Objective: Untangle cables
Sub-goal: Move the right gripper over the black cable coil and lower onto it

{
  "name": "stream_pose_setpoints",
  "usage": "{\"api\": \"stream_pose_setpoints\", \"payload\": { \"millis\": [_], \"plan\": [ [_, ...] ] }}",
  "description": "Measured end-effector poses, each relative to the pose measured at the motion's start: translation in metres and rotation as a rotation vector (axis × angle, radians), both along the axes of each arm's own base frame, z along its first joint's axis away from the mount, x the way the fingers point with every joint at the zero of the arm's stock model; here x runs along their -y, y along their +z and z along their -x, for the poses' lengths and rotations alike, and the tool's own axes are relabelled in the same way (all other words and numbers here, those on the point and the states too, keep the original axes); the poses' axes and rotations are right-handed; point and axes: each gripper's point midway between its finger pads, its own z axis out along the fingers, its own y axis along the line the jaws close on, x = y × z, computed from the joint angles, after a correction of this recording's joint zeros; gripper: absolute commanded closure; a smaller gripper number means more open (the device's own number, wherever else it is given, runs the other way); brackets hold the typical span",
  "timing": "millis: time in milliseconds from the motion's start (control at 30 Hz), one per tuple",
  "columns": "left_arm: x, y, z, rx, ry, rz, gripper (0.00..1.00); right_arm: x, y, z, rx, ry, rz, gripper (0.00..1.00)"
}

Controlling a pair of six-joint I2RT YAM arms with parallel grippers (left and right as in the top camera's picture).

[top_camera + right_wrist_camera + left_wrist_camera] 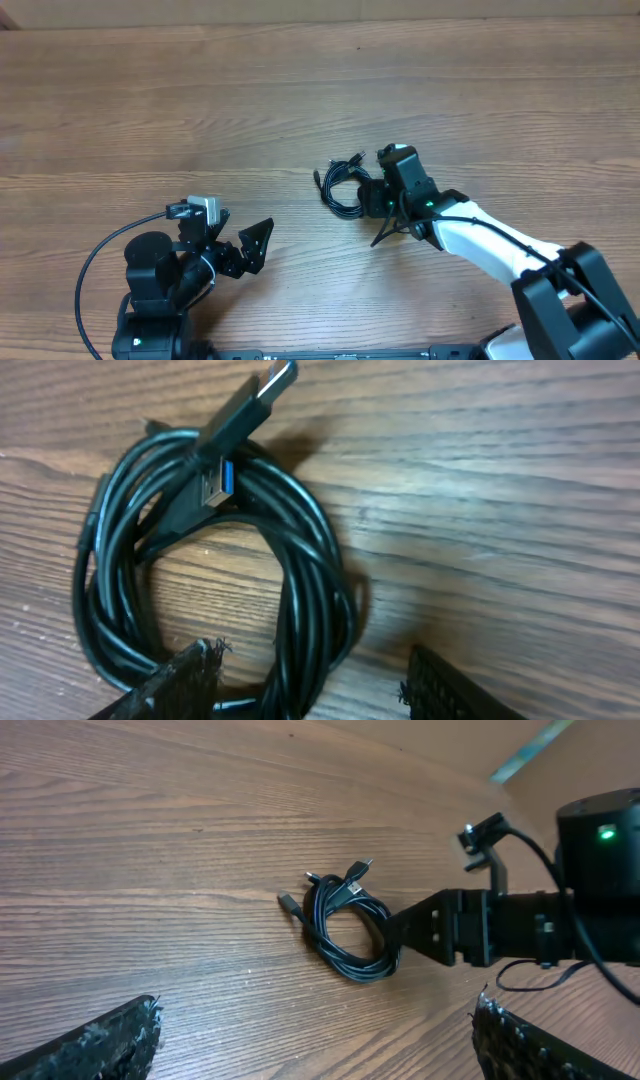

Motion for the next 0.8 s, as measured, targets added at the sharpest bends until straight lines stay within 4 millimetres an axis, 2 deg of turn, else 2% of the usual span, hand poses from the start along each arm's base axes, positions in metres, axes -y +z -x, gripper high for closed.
{"api": "stream_pose_setpoints", "payload": {
  "millis": [133,233,300,400,633,733,800],
  "plan": [
    [0.0,0.0,0.0,0.0,0.0,0.0,0.0,-0.009,-0.009,0.007,-0.011,0.03,0.023,0.45],
    [0.0,0.0,0.0,0.0,0.0,0.0,0.0,-0.01,-0.019,0.01,-0.017,0.032,0.058,0.53],
    [0.0,0.0,0.0,0.0,0.0,0.0,0.01,-0.011,-0.021,0.003,0.001,0.025,0.066,0.67],
    [0.0,0.0,0.0,0.0,0.0,0.0,0.0,-0.014,-0.023,-0.006,0.015,0.019,0.069,0.95],
    [0.0,0.0,0.0,0.0,0.0,0.0,0.0,-0.025,-0.022,0.0,-0.03,0.055,0.02,0.96],
    [0.0,0.0,0.0,0.0,0.0,0.0,0.0,-0.03,-0.019,0.014,-0.104,0.079,-0.015,0.96],
    [0.0,0.0,0.0,0.0,0.0,0.0,0.0,-0.032,-0.009,0.024,-0.154,0.074,-0.049,0.96]
  ]
}}
